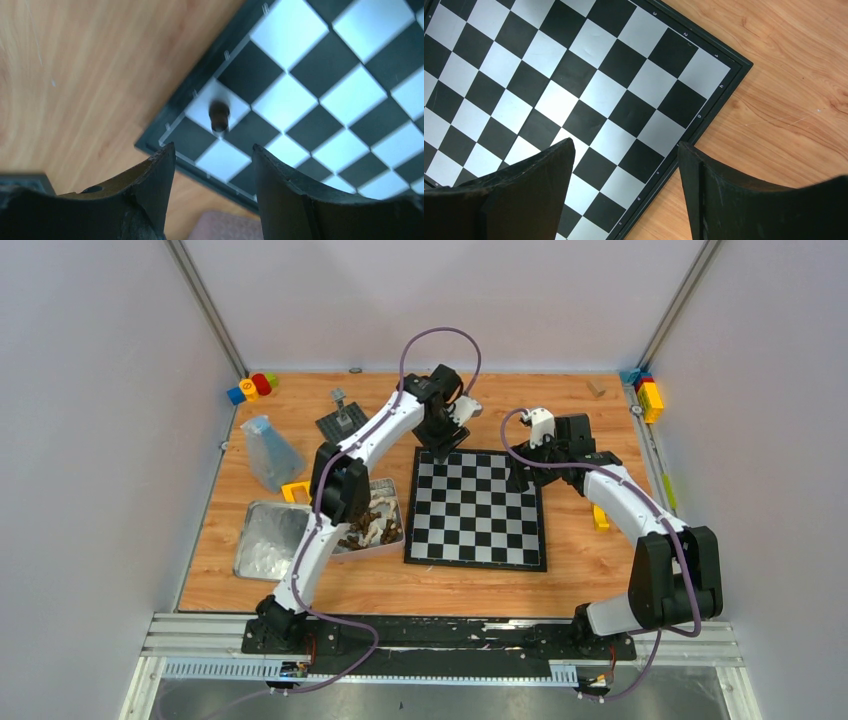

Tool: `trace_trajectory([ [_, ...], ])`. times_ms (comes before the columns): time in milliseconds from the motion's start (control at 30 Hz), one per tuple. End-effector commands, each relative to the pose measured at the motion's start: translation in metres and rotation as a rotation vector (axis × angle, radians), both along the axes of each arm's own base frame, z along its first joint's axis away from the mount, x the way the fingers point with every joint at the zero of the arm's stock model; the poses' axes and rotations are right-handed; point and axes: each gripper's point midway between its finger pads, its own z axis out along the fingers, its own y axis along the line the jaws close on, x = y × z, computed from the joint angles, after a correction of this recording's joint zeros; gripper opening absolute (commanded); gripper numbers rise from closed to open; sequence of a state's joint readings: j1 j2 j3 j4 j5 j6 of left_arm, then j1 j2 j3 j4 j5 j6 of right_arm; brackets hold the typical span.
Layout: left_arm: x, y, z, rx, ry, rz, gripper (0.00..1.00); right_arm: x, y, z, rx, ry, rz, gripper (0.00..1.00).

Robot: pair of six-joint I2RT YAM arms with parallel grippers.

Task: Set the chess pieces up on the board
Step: Place the chess piece on the chessboard, then pick up the chess piece from the storage box.

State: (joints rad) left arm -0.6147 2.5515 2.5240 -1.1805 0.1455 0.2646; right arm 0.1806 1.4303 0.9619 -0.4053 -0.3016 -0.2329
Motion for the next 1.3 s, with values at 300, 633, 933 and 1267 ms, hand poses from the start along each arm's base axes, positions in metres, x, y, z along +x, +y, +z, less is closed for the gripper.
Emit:
trace_trajectory([
  [300, -0.127, 0.112, 0.079, 0.059, -0.029, -0.051, 0.57, 0.003, 0.002, 0.02, 0.027, -0.076, 0.003, 0.76],
  [633, -0.182, 0.185, 0.019, 0.197, 0.092, 0.022, 0.46, 0.001, 0.006, 0.012, 0.042, -0.049, 0.017, 0.76],
  [933, -0.174, 0.199, -0.007, 0.243, 0.079, 0.022, 0.44, 0.001, 0.007, 0.007, 0.045, -0.033, 0.022, 0.76],
  [1267, -0.168, 0.185, -0.016, 0.201, 0.108, 0.006, 0.43, 0.0, 0.006, 0.006, 0.037, -0.033, 0.02, 0.76],
])
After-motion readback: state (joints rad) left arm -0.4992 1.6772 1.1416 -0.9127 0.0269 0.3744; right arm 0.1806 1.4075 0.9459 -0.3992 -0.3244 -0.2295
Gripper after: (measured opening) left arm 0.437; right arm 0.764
